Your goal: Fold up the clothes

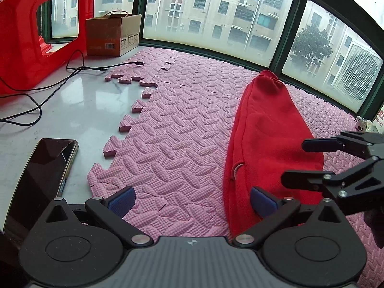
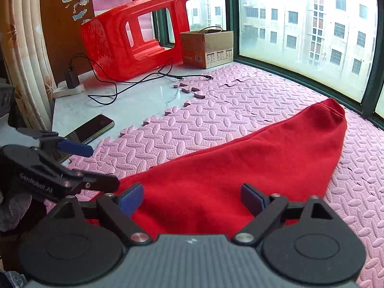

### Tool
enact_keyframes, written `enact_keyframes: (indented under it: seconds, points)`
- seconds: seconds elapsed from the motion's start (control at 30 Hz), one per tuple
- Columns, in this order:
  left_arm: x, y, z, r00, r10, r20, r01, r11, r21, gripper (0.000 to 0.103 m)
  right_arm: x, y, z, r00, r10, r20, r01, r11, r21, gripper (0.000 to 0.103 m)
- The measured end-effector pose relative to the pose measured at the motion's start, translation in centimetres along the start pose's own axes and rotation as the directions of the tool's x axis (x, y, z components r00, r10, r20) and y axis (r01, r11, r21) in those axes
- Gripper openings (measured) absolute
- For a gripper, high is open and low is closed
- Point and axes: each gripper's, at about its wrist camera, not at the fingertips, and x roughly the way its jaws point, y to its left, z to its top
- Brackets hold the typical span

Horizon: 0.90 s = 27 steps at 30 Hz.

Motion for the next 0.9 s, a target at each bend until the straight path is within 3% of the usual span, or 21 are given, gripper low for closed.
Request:
enact_keyframes:
  seconds: [0.2, 0.5, 0.9]
  points:
    - [-0.8, 0.7, -1.2, 1.0, -0.011, -0.005, 0.011, 1.0, -0.01, 0.103, 3.6, 1.3, 1.2, 0.998, -0.016, -0.061, 0.016, 1.0, 0.0, 0.09]
    - [-0.2, 1.6, -1.7, 0.999, 0.016, -0.033, -0.017, 1.0, -0.008, 0.103, 4.9, 1.6, 0.3, 0.997, -0.024, -0.078, 0.024, 1.0, 0.011, 0.092]
    - [-0.9, 3.1, -1.1, 0.998, 0.055, 0.004, -0.055, 0.997, -0.051, 0.103, -1.0, 3.7, -1.1, 0.998, -0.059, -0.016, 0.058, 0.997, -0.048, 0.092]
